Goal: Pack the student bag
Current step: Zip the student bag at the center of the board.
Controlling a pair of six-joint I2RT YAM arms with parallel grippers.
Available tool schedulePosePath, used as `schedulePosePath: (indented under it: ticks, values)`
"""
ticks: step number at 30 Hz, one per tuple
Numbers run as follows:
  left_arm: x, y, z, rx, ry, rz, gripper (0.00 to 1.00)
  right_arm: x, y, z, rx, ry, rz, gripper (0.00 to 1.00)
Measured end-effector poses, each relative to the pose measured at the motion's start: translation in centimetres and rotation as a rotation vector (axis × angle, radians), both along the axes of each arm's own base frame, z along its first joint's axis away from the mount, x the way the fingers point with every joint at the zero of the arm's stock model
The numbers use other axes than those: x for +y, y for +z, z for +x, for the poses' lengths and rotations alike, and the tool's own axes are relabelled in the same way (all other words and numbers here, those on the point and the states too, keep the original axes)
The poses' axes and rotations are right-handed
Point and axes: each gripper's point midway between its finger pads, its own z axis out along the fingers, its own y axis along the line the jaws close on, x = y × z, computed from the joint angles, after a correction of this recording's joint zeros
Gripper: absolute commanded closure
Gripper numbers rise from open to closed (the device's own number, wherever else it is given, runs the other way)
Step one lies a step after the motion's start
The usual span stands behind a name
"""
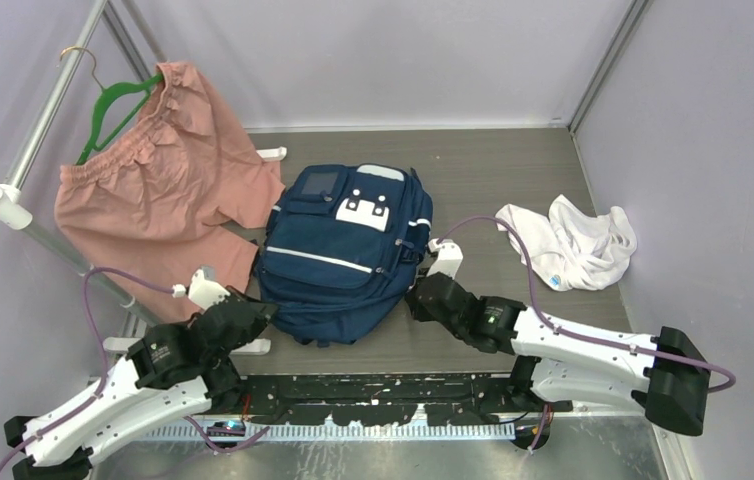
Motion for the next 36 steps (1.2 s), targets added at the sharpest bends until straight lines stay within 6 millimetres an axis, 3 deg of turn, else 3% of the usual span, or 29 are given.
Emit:
schedulePosePath:
  ticks: [4, 16, 20, 23, 26, 28, 32, 36]
  values:
    - [0.2, -0.1, -0.1, 0.005, 0.001, 0.005, 1.0, -0.6, -0.4, 1.1, 0.017, 0.0, -0.015, 0.99]
    - [0.1, 0.7, -0.1, 0.012, -0.014, 0.045, 1.0, -3.5, -3.3, 6.9, 0.129, -0.116, 0.037, 0.99]
    - [2.5, 1.2, 0.1, -0.021, 0.029, 0.123, 1.0, -7.1, -4.7, 9.4, 0.149, -0.246, 0.031, 0.99]
    - [3.0, 1.3, 0.1, -0.032, 0.032, 0.153, 1.0, -9.5, -5.5, 9.9, 0.163, -0.321, 0.014, 0.99]
    - [2.8, 1.2, 0.3, -0.033, 0.016, 0.176, 1.0, -10.6, -5.8, 9.7, 0.162, -0.35, -0.001, 0.99]
    - [1.9, 1.1, 0.6, -0.028, -0.01, 0.189, 1.0, -10.8, -5.5, 9.2, 0.156, -0.35, 0.003, 0.99]
    - [-2.1, 0.1, 1.4, 0.038, -0.137, 0.229, 1.0, -10.6, -4.1, 8.4, 0.138, -0.335, 0.05, 0.99]
    - [-7.6, 0.9, 1.6, 0.068, -0.302, 0.302, 0.65, -9.6, -3.5, 6.9, 0.149, -0.297, 0.117, 0.99]
